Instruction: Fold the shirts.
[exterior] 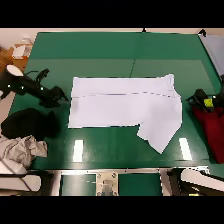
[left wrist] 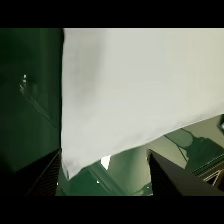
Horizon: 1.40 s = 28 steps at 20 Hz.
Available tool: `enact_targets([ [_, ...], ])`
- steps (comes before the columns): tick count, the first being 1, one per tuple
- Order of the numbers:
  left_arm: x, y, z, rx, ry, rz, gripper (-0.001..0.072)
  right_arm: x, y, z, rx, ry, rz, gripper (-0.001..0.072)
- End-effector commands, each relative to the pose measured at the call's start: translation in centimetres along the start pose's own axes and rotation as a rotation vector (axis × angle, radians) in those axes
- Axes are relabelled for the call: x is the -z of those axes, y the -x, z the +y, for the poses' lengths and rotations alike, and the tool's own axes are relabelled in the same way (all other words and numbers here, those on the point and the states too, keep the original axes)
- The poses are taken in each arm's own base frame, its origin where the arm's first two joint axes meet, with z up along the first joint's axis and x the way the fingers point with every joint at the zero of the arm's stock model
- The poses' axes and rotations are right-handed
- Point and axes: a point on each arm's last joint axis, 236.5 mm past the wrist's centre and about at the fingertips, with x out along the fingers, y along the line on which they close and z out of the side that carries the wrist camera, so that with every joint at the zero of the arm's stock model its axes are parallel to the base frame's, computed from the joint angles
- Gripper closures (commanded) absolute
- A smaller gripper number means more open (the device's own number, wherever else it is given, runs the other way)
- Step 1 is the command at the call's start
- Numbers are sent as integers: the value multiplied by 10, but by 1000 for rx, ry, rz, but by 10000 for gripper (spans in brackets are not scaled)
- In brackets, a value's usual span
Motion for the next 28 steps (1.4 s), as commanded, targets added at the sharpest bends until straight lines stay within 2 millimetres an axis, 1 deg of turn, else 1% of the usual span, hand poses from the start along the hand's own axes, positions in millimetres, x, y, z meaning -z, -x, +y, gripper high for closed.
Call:
enact_targets([
  [1, 62, -9, 17, -57, 71, -80, 90, 53, 26, -47, 99, -74, -48, 396],
  [2, 72, -15, 18, -46, 101, -124, 90, 62, 31, -58, 112, -114, -86, 379],
  [3, 80, -23, 18, -21, 129, -173, 90, 69, 33, -65, 121, -142, -109, 327],
  [4, 86, -30, 17, 8, 163, -211, 90, 78, 34, -69, 125, -154, -116, 327],
  [6, 97, -51, 11, 76, 231, -237, 91, 93, 28, -70, 123, -155, -105, 327],
  [8, 107, -76, 2, 91, 249, -230, 91, 106, 15, -64, 84, -185, -76, 327],
  [9, 106, -86, -1, 80, 256, -255, 91, 112, 8, -60, 53, -213, -68, 327],
  [10, 99, -91, -3, 60, 251, -299, 91, 119, 0, -55, 20, -246, -58, 327],
  [11, 88, -91, -5, 51, 269, -359, 91, 127, -7, -53, -1, -273, -45, 327],
  [12, 77, -89, -5, 53, 296, -413, 91, 137, -13, -53, -9, -290, -23, 324],
  [13, 66, -84, -4, 57, 325, -467, 91, 148, -19, -54, -14, -305, 1, 277],
  [15, 50, -77, -6, 80, 378, -551, 92, 163, -35, -46, -50, -347, 22, 276],
  [16, 44, -76, -12, 106, 402, -581, 130, 171, -42, -43, -60, -357, 34, 276],
  [17, 41, -77, -19, 122, 408, -603, 219, 178, -48, -41, -67, -365, 47, 276],
  [19, 44, -91, -29, 130, 408, -598, 223, 190, -56, -38, -65, -357, 76, 276],
  [21, 52, -109, -33, 124, 431, -563, 223, 192, -59, -37, -63, -348, 87, 276],
  [22, 52, -114, -32, 116, 433, -563, 224, 191, -60, -35, -68, -352, 86, 276],
  [23, 50, -113, -29, 110, 435, -574, 232, 189, -61, -34, -74, -357, 80, 276],
  [24, 47, -111, -27, 108, 436, -587, 396, 187, -62, -31, -90, -349, 73, 281],
  [25, 46, -110, -27, 107, 436, -594, 611, 185, -62, -26, -112, -330, 67, 357],
  [26, 47, -111, -27, 107, 435, -589, 681, 185, -61, -23, -124, -309, 68, 528],
  [27, 50, -112, -29, 108, 426, -572, 682, 185, -59, -21, -130, -285, 79, 677],
  [28, 53, -112, -32, 106, 398, -562, 682, 183, -56, -21, -123, -264, 82, 698],
])
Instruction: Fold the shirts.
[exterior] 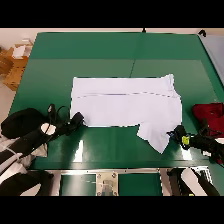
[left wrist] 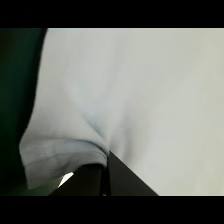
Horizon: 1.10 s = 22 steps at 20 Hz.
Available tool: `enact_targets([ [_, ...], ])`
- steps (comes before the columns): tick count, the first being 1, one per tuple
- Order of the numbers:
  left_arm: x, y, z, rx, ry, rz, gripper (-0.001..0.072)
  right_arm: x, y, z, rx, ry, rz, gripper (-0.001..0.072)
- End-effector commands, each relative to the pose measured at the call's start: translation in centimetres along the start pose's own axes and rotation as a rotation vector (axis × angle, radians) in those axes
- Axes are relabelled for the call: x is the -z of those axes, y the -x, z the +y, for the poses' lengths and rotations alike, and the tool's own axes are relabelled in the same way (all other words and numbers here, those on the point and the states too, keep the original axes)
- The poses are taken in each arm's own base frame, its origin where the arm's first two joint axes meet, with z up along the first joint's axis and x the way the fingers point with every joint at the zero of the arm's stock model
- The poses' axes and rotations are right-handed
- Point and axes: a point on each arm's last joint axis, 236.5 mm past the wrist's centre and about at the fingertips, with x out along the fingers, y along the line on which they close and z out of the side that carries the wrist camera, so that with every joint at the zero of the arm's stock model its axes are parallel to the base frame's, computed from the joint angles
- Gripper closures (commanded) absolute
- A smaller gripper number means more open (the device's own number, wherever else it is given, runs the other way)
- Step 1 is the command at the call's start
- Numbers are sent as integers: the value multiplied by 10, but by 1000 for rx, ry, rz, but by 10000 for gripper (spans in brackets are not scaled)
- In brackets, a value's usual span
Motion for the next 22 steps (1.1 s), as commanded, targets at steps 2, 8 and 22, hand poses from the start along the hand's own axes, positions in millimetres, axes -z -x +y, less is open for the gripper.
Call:
enact_targets([
  [2, 3, 12, -12, 29, -112, 5, 683, -10, 12, 19, -35, 43, 2, 699],
  [8, -28, 71, 24, -77, -202, 28, 683, -8, 49, -13, 203, 43, 18, 701],
  [22, -112, 68, -58, -37, -414, -56, 682, -85, 82, 126, -150, 109, -179, 700],
])
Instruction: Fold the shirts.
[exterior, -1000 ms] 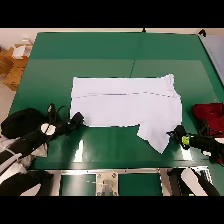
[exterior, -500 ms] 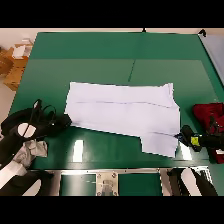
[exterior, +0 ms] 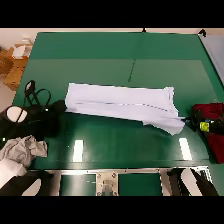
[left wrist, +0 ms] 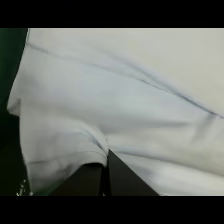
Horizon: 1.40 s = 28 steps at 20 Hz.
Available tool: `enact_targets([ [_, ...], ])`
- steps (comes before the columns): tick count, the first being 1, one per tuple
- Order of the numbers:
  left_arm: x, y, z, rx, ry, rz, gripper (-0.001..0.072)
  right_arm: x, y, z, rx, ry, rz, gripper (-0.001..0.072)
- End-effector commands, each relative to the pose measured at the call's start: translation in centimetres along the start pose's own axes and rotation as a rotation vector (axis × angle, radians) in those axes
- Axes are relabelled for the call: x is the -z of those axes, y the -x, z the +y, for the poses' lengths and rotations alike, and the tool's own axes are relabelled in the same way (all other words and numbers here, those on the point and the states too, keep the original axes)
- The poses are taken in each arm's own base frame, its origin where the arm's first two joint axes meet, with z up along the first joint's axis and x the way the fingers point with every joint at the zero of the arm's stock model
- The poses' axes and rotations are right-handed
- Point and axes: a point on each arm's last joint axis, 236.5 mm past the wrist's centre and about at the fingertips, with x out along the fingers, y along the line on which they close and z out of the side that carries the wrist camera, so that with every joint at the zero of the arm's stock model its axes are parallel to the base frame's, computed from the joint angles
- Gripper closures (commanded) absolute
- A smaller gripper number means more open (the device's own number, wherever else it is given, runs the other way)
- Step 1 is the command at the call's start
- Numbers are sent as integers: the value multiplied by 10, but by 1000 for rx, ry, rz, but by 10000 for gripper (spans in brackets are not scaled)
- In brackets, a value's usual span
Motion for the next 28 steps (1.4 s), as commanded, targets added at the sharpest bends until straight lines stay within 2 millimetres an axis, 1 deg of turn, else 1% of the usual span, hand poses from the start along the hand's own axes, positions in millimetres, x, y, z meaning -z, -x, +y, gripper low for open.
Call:
enact_targets([
  [1, -34, -25, -8, -10, -34, 11, 682, -36, -14, 49, -138, -13, -47, 700],
  [4, -64, -60, -10, -22, -40, 20, 682, -65, -49, 73, -143, 13, -58, 700],
  [7, -84, -96, -11, -22, -33, 40, 682, -91, -91, 89, -131, 25, -51, 699],
  [10, -94, -130, -16, 11, -22, 61, 681, -113, -130, 92, -114, 24, -13, 699],
  [12, -95, -148, -19, 25, 9, 66, 680, -123, -150, 92, -108, 25, 6, 699],
  [13, -95, -154, -21, 32, 21, 60, 546, -126, -156, 93, -106, 26, 11, 699],
  [14, -96, -159, -23, 35, 29, 47, 316, -130, -161, 94, -106, 28, 14, 699],
  [15, -97, -160, -25, 39, 34, 41, 275, -132, -163, 95, -108, 31, 13, 699],
  [16, -98, -158, -27, 44, 34, 41, 271, -137, -161, 98, -111, 44, 4, 695],
  [17, -99, -153, -31, 56, 30, 58, 270, -142, -155, 103, -123, 73, 0, 575],
  [18, -103, -142, -36, 71, 20, 83, 270, -149, -144, 109, -142, 119, 7, 412],
  [19, -112, -128, -40, 85, 11, 96, 271, -157, -130, 110, -154, 158, 18, 396],
  [20, -128, -108, -42, 96, -5, 92, 271, -165, -114, 105, -148, 186, 36, 348],
  [21, -143, -87, -43, 107, -19, 76, 271, -170, -102, 97, -128, 206, 50, 223],
  [22, -155, -70, -43, 115, -25, 63, 271, -172, -92, 82, -96, 217, 75, 161],
  [23, -161, -55, -42, 121, -27, 58, 272, -168, -86, 64, -63, 228, 107, 159],
  [24, -162, -45, -40, 122, -32, 68, 272, -160, -85, 46, -29, 243, 161, 108],
  [25, -157, -41, -39, 123, -31, 94, 273, -150, -88, 33, -16, 258, 222, 96],
  [27, -140, -41, -41, 129, -37, 160, 273, -126, -99, 19, -41, 287, 352, 93],
  [28, -134, -42, -44, 133, -48, 180, 273, -116, -106, 16, -65, 285, 401, 14],
])
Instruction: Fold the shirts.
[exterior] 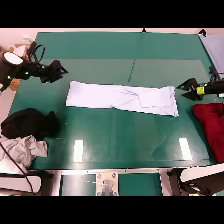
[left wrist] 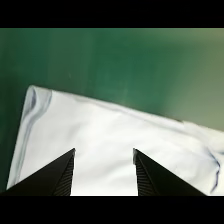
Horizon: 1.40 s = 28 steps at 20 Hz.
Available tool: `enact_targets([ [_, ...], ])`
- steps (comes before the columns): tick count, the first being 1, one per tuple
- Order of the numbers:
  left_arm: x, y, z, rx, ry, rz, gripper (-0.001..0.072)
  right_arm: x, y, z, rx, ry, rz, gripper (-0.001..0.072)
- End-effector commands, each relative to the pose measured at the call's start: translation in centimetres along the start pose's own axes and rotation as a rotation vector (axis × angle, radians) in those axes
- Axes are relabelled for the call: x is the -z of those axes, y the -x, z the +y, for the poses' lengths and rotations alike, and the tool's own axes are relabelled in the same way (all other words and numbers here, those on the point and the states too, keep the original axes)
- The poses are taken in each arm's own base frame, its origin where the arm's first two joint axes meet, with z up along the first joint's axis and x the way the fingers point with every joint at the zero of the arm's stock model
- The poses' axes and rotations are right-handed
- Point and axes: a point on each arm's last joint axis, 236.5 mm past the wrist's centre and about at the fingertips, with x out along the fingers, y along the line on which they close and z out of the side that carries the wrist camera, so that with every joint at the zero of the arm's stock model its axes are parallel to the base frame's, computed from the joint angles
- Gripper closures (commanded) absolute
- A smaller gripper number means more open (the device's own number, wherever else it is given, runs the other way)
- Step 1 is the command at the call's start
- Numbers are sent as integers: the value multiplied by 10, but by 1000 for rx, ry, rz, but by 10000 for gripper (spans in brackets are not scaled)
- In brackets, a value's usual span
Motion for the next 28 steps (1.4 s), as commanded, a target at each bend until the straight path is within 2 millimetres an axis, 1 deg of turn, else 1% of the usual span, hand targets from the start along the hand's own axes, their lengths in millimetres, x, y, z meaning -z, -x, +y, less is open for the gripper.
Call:
enact_targets([
  [1, 20, 8, -9, 16, -31, 88, 273, 39, -17, -15, -72, 50, 201, 6],
  [4, 29, 1, -21, 29, -60, 108, 273, 42, -38, -11, -173, 76, 225, 6],
  [6, 34, -3, -29, 35, -77, 117, 273, 41, -47, -4, -231, 99, 221, 6],
  [8, 38, -7, -37, 42, -99, 123, 273, 42, -56, -1, -236, 100, 227, 6],
  [10, 41, -13, -48, 51, -120, 116, 273, 38, -66, 0, -218, 107, 209, 8],
  [11, 43, -16, -54, 56, -133, 113, 274, 35, -70, 1, -208, 114, 198, 47],
  [12, 46, -20, -61, 62, -145, 112, 277, 33, -74, 3, -198, 112, 189, 223],
  [13, 50, -23, -68, 69, -162, 112, 364, 32, -76, 6, -192, 122, 185, 455],
  [14, 54, -27, -76, 78, -201, 109, 498, 32, -77, 9, -193, 130, 187, 624],
  [15, 55, -30, -83, 85, -229, 100, 616, 31, -75, 13, -197, 143, 189, 698],
  [16, 56, -34, -91, 93, -251, 85, 681, 29, -71, 19, -205, 161, 195, 699],
  [18, 58, -44, -105, 107, -268, 62, 682, 21, -53, 32, -209, 178, 209, 699],
  [19, 65, -54, -109, 111, -277, 69, 682, 17, -40, 43, -215, 196, 212, 699],
  [20, 76, -69, -113, 112, -286, 89, 682, 13, -26, 56, -223, 218, 215, 700],
  [22, 108, -109, -126, 127, -303, 135, 682, 11, 8, 87, -235, 265, 230, 699],
  [24, 146, -152, -149, 185, -310, 155, 682, 15, 40, 122, -234, 335, 237, 699],
  [26, 183, -191, -176, 243, -309, 194, 682, 20, 66, 155, -224, 396, 222, 699],
  [28, 212, -221, -201, 287, -333, 236, 682, 28, 86, 189, -217, 470, 194, 699],
])
